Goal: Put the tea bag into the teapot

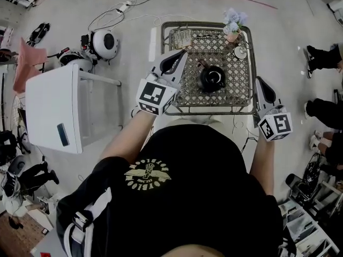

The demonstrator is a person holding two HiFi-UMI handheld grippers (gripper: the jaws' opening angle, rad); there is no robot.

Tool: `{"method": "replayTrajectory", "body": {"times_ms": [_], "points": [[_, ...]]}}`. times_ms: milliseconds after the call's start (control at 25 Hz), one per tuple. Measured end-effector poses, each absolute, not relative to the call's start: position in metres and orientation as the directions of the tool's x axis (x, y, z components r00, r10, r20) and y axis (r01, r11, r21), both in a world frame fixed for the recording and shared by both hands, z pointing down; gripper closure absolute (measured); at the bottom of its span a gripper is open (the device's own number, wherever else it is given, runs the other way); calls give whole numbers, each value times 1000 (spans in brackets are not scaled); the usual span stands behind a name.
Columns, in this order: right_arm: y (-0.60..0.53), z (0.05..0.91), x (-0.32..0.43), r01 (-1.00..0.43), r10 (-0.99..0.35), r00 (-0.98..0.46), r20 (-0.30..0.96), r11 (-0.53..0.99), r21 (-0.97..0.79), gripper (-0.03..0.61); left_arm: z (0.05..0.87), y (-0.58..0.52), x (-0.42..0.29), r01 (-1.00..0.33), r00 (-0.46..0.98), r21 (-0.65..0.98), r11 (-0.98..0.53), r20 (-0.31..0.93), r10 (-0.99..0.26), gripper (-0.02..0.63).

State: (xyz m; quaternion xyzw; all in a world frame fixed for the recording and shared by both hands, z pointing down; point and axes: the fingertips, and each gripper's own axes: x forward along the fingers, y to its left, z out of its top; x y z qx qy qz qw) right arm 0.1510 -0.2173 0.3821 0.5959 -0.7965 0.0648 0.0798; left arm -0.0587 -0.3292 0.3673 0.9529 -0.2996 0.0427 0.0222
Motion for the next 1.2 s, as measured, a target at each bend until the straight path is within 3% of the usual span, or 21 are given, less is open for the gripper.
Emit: {"method": "replayTrajectory", "body": {"times_ms": [600, 1200], "points": [[-247, 382, 175, -891, -873, -451, 185, 452, -38, 569, 352, -318, -37, -694, 715, -9, -719, 103, -691, 618], [-240, 390, 183, -884, -864, -466, 190, 463, -63, 569, 360, -306, -36, -716, 692, -4, -698, 132, -710, 618]]}}
